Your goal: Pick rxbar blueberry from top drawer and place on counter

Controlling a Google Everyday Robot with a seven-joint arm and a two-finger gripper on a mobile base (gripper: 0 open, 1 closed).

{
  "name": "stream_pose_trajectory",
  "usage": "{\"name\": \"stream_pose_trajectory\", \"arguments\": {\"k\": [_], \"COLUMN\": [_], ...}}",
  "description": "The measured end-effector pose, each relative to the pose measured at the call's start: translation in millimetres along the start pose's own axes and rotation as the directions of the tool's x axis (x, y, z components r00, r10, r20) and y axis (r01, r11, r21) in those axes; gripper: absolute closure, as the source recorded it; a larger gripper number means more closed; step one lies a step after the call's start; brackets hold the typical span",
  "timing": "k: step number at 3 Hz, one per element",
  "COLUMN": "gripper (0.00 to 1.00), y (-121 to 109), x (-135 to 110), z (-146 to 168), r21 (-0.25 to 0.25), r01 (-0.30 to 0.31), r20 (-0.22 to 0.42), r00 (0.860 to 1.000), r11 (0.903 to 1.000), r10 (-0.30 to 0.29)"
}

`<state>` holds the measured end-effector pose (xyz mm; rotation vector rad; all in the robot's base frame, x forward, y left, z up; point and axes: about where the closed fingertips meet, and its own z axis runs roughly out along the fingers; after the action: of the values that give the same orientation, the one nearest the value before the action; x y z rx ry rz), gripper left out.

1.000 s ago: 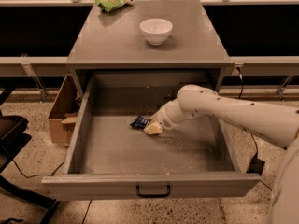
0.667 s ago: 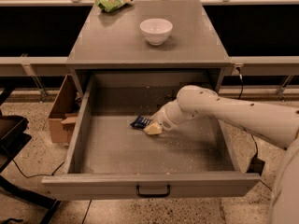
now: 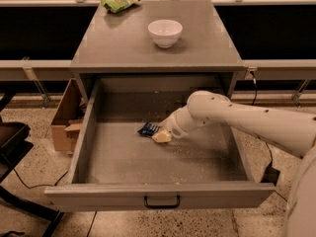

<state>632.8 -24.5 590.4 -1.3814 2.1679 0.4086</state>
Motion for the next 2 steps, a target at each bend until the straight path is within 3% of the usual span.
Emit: {"name": "stream_pose_trajectory", "arguments": {"k": [2], "gripper": [1.0], "y": [0.2], "x": [-11.6], "z": [-9.1], "r21": [0.0], "r01": [0.0], "r20": [0.0], "r00": [1.0], "r11": [1.0], "r10": [0.0]}}
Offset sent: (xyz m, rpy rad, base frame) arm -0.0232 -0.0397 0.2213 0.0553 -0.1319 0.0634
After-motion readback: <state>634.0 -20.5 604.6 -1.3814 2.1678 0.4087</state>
